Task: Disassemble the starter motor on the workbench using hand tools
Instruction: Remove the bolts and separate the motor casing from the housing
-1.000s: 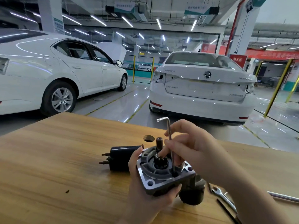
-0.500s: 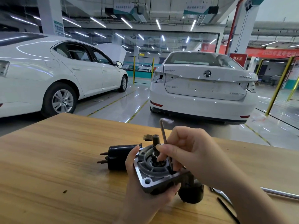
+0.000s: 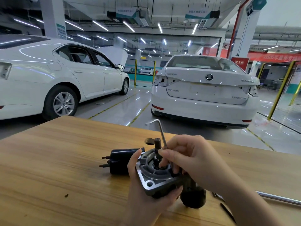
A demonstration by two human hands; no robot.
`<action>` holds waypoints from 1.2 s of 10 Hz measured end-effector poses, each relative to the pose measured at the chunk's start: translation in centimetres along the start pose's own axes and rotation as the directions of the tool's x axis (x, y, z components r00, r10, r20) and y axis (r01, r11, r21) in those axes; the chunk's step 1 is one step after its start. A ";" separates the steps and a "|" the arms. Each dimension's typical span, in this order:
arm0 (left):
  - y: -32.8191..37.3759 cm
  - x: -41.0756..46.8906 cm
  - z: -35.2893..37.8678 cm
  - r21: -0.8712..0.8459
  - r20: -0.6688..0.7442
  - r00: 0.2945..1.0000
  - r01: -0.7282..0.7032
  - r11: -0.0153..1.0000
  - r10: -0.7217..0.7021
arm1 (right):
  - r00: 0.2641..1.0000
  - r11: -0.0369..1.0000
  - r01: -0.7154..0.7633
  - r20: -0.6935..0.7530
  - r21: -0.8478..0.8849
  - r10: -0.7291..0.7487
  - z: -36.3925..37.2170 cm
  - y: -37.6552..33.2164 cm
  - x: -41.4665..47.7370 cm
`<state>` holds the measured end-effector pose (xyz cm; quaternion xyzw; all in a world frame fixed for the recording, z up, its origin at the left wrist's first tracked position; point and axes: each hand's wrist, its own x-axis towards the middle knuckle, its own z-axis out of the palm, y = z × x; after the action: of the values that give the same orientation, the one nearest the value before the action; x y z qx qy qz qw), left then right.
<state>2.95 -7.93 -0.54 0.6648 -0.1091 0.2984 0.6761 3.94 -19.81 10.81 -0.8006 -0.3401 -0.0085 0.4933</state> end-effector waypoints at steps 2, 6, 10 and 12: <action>0.0 0.2 -0.1 -0.015 -0.003 1.000 0.018 1.000 -0.018 | 0.993 0.999 0.012 0.115 0.033 -0.016 -0.1 0.2 -0.1; -1.7 0.5 0.0 0.001 -0.017 1.000 -0.016 1.000 0.017 | 1.000 0.998 0.011 0.028 0.058 -0.013 0.3 0.2 0.0; -5.4 0.9 -0.1 0.000 0.006 1.000 -0.016 1.000 0.016 | 1.000 0.974 0.004 0.003 0.227 -0.005 0.6 0.3 0.0; -6.5 0.9 0.0 0.006 -0.007 1.000 -0.028 1.000 0.028 | 0.999 0.993 -0.005 0.047 0.121 0.000 -0.1 0.4 0.1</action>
<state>7.26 -7.29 -5.43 0.6640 -0.1151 0.3106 0.6703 4.26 -19.99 10.62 -0.7696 -0.3505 0.0316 0.5328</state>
